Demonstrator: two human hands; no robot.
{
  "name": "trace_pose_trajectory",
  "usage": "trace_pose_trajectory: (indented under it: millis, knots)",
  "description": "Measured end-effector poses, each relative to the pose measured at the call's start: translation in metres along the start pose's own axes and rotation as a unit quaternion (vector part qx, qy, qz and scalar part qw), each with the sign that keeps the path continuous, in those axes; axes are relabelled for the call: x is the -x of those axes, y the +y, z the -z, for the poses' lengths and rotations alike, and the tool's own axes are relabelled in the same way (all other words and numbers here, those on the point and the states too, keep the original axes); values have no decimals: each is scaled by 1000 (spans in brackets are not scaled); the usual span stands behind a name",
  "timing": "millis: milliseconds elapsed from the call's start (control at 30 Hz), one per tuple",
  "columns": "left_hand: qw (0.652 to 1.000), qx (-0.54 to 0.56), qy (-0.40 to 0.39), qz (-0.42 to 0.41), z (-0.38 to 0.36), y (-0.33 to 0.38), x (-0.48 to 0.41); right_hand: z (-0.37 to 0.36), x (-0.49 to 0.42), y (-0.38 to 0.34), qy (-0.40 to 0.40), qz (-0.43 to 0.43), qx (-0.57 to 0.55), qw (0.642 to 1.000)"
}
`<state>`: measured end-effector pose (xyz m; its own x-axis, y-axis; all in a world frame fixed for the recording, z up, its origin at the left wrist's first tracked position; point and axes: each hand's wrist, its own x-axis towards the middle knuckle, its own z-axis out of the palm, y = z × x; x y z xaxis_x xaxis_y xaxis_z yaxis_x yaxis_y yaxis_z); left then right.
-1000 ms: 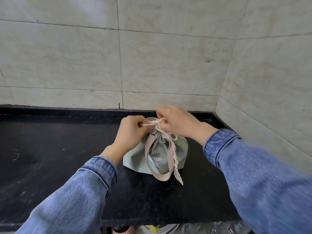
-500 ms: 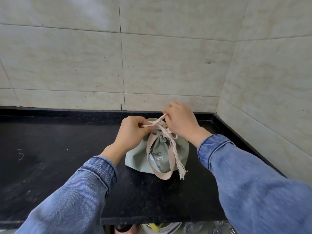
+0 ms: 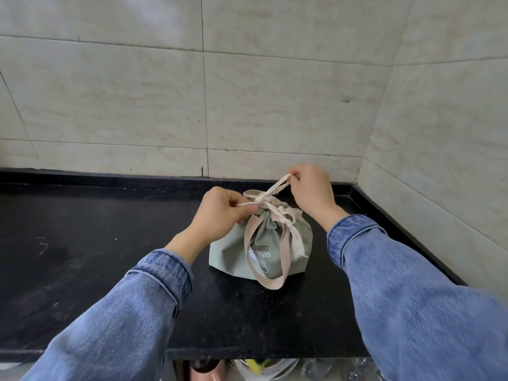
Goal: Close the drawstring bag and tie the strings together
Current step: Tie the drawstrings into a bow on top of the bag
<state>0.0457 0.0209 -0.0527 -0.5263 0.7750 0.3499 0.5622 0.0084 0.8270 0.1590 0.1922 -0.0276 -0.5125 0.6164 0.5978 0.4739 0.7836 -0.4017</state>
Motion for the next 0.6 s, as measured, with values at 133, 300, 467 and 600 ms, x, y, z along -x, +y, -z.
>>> trace_pose_trajectory:
  millis: [133,300,467,600]
  knots:
    - [1000,0,-7,4,1,-1,0,-5,-5,-5,-15,-228,-300,926]
    - [999,-4,-43,13,7,-4,3,-3,4,10,25,110,161,981]
    - [997,14,-69,18,8,-1,7,-4,4,15,3,161,236,958]
    - [994,18,-108,29,9,2,7,-8,4,18,-15,101,236,966]
